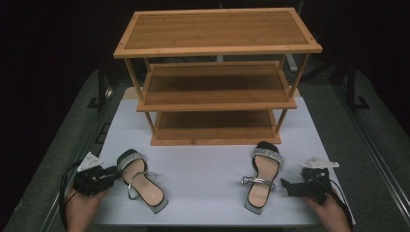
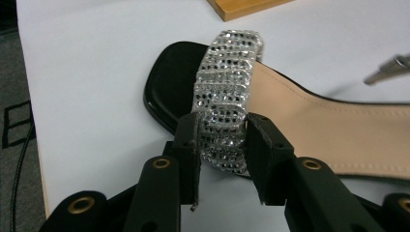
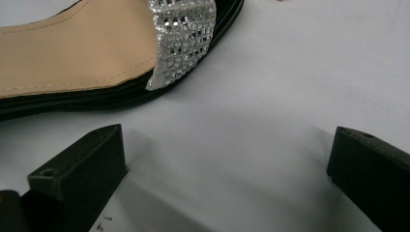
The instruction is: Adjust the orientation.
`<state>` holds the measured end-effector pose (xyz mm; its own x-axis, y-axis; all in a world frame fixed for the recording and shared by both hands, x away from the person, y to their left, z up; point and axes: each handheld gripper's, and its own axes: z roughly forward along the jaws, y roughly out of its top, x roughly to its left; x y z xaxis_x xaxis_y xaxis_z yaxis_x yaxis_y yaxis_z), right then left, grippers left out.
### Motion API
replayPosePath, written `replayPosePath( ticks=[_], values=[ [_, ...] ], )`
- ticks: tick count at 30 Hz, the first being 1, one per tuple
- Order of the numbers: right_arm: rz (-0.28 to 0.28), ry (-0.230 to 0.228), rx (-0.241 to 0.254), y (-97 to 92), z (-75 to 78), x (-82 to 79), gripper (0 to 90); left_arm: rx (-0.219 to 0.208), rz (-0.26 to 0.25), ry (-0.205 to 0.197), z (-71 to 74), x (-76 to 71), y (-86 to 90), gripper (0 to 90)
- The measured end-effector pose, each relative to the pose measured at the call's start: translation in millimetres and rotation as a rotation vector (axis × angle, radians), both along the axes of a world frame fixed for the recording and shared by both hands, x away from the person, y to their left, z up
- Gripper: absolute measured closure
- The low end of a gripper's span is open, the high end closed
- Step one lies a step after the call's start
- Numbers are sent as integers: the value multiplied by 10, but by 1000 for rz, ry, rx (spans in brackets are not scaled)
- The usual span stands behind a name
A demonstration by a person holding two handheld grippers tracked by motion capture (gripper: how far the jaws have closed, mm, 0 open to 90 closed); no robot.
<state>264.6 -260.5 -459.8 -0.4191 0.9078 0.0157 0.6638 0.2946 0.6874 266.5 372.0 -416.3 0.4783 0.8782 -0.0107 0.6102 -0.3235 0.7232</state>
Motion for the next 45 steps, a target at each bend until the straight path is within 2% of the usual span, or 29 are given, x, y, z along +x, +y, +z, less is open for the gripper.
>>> replayPosePath(
  ticks=[2,4,7,8,13,17,18,25,28,30,31,32,33,36,41,45],
  values=[
    [0,0,0,0,0,1,0,-5,0,5,4,41,3,675],
    [0,0,0,0,0,1,0,-12,-10,1,16,130,12,749],
    [0,0,1,0,0,1,0,-10,-14,3,21,188,11,748],
    [0,0,1,0,0,0,0,-11,-16,4,24,255,10,777],
    [0,0,1,0,0,0,0,7,-17,1,30,400,18,776],
    [-1,1,2,1,0,1,0,4,-13,-12,21,514,47,797],
    [0,1,0,-1,0,1,0,-13,-12,-18,0,566,70,796],
    [0,1,0,-1,0,0,0,-17,-21,-14,-2,655,117,787],
    [0,1,0,-1,1,1,0,-17,-25,-12,3,641,105,775],
    [1,1,0,-1,0,1,0,-20,-27,-5,11,628,111,727],
    [1,0,-1,-2,0,0,0,-51,-26,-14,35,593,123,708],
    [1,0,0,-2,0,0,0,-51,-26,-14,35,593,123,687],
    [1,0,0,-2,0,0,0,-71,-26,-15,55,570,130,687],
    [0,0,2,-1,0,-1,0,-104,-43,-18,151,441,155,600],
    [1,-1,0,-2,0,-1,0,-152,-51,-25,322,221,216,551],
    [1,-2,0,-2,-1,-1,0,-165,-48,-44,464,16,252,536]
  ],
)
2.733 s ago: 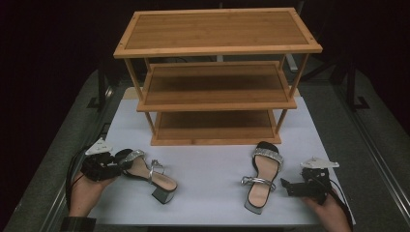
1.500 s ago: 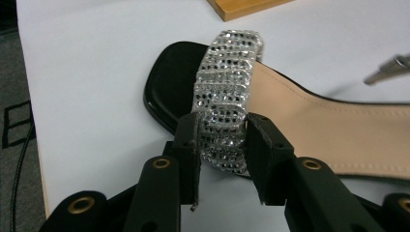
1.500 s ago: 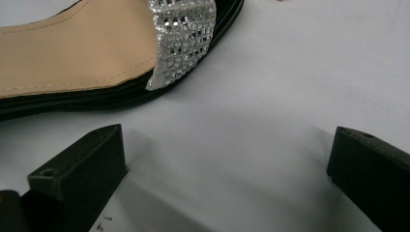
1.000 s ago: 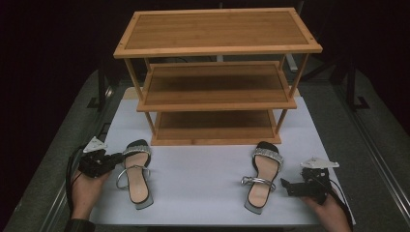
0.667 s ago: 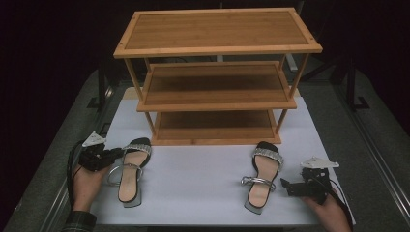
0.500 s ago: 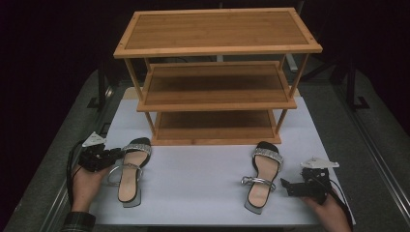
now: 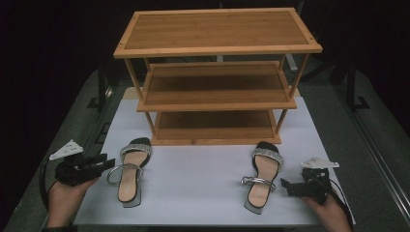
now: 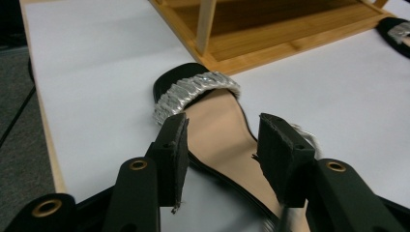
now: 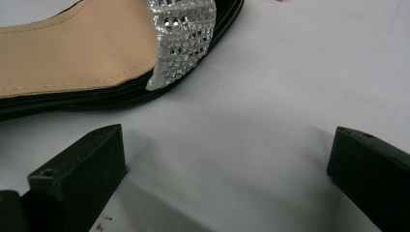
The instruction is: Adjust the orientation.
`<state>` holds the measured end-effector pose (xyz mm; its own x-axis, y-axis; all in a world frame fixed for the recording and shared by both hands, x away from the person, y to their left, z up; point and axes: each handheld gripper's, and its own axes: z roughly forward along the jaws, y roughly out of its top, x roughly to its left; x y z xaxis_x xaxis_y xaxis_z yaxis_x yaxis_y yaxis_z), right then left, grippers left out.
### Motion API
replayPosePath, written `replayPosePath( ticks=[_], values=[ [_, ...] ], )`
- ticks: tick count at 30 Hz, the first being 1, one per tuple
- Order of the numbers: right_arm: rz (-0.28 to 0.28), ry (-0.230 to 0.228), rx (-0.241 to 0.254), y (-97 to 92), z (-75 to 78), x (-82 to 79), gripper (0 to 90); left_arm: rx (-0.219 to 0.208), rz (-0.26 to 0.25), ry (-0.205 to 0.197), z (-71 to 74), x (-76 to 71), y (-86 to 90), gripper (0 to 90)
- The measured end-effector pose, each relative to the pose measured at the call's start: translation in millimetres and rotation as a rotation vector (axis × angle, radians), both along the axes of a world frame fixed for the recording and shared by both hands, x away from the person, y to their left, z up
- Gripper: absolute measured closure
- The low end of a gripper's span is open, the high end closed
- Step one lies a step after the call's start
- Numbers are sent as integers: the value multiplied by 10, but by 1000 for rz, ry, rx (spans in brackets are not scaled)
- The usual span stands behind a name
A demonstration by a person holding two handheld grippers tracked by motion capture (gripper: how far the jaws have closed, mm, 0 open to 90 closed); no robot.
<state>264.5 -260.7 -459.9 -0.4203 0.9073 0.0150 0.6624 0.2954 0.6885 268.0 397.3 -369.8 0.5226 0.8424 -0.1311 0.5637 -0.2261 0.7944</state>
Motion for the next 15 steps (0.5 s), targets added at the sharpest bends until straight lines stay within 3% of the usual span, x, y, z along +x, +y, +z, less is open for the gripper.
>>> replayPosePath(
  ticks=[4,6,8,11,14,15],
  values=[
    [-1,1,1,1,1,-1,0,-3,9,-9,67,-253,30,529],
    [-1,1,1,1,1,-1,0,-10,8,-8,60,-299,38,526],
    [0,0,0,0,0,0,0,-18,1,10,-26,-413,40,516],
    [0,1,0,0,0,0,0,-31,-8,26,-127,-464,29,515],
    [0,1,-1,1,0,0,0,-19,-31,54,-262,-472,11,627],
    [-1,1,0,2,0,0,0,-9,-38,52,-278,-455,7,783]
  ],
)
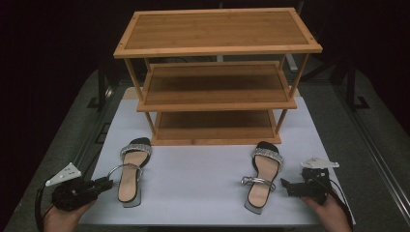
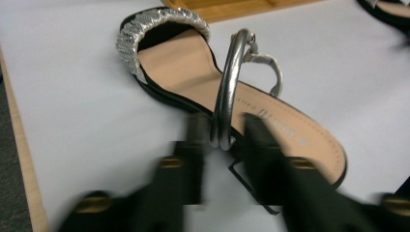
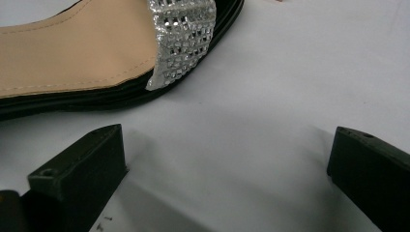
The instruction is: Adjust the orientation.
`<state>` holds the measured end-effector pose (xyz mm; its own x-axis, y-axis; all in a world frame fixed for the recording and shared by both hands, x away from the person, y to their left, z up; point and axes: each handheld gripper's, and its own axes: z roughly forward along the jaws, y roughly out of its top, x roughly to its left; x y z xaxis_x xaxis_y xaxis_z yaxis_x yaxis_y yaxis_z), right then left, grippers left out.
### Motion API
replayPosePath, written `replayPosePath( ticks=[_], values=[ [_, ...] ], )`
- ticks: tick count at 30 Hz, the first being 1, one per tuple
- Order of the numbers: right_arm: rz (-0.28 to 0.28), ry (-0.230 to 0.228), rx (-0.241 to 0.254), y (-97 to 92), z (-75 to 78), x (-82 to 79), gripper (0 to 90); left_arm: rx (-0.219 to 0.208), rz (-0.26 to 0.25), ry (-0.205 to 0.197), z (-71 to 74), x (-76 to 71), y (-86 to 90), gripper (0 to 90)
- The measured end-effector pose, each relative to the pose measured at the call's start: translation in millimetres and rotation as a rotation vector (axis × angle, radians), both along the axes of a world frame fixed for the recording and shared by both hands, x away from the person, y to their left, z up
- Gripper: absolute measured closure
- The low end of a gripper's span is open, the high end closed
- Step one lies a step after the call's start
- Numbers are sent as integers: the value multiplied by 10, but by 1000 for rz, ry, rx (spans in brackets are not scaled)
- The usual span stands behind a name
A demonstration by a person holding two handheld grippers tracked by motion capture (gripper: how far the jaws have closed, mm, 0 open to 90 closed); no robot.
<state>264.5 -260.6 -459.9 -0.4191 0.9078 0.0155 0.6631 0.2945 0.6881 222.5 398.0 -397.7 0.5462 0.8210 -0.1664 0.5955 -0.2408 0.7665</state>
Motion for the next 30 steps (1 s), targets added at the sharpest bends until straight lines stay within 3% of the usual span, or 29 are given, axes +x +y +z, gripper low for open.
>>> replayPosePath(
  ticks=[7,16,18,21,23,24,26,29,30],
  values=[
    [0,0,1,-1,0,1,0,32,-10,0,50,141,31,819],
    [0,-1,0,1,0,-1,0,65,97,-19,68,295,339,824],
    [0,-1,-1,1,0,-1,0,88,129,-33,71,311,389,827],
    [-1,-1,0,2,0,-2,0,86,131,-44,76,314,399,820],
    [-2,-2,0,2,-1,-3,0,65,123,-47,82,283,366,743],
    [-1,-2,0,1,-1,-3,0,56,121,-42,79,248,339,642],
    [0,-3,1,0,-2,-2,0,50,127,-45,71,219,323,619],
    [0,-2,0,0,-1,-2,0,30,132,-41,38,153,298,479],
    [-1,-2,1,1,-1,-2,0,26,134,-41,18,119,275,373]
  ],
)
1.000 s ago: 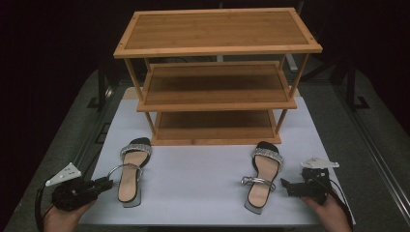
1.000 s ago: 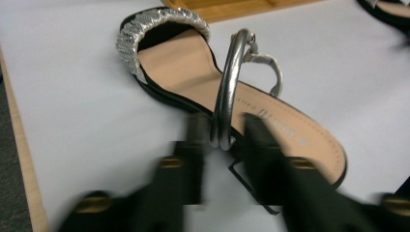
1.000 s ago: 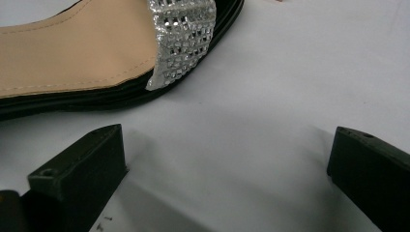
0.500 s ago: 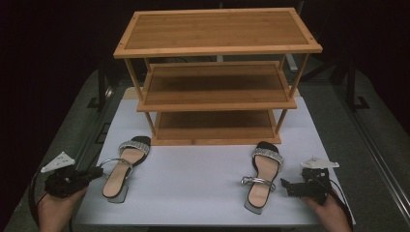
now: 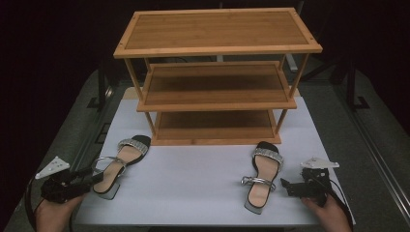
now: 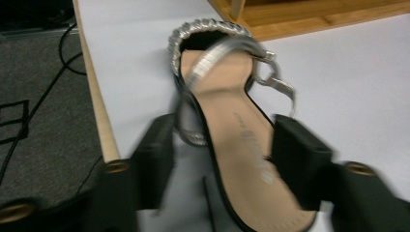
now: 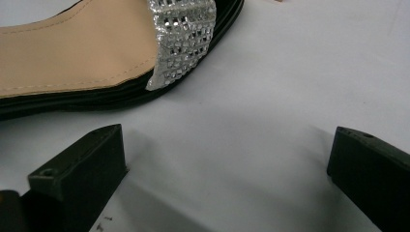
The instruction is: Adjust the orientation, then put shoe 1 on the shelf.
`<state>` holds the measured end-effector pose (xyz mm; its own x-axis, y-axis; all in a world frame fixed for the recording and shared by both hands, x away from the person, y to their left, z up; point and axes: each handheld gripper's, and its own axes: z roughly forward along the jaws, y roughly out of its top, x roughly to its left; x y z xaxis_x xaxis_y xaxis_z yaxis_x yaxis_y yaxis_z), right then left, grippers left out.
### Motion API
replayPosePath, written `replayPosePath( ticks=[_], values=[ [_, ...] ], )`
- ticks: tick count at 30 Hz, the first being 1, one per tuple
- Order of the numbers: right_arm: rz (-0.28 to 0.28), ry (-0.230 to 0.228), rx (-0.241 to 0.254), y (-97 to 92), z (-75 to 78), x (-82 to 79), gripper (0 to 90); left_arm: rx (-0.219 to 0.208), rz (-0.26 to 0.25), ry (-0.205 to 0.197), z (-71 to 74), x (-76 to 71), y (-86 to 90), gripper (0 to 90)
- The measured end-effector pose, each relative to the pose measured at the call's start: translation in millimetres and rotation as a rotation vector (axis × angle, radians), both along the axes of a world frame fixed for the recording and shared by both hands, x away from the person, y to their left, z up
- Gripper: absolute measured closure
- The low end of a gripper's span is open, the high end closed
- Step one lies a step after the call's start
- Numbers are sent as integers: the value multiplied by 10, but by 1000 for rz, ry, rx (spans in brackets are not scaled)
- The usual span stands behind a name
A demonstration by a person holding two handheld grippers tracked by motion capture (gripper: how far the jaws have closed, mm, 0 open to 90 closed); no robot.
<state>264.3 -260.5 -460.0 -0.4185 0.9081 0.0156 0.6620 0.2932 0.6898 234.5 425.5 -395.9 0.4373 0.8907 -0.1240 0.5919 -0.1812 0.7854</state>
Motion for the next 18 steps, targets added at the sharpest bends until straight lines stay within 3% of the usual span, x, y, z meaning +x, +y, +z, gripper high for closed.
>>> replayPosePath(
  ticks=[3,8,12,18],
  values=[
    [1,0,-1,-1,0,0,0,3,-6,1,-33,-35,-56,258],
    [0,0,0,0,0,0,0,42,-45,9,-116,5,-227,151],
    [1,0,-1,-1,0,0,0,64,-53,28,-193,35,-290,148],
    [0,0,-1,0,0,-1,0,62,-26,21,-230,27,-318,149]
  ],
)
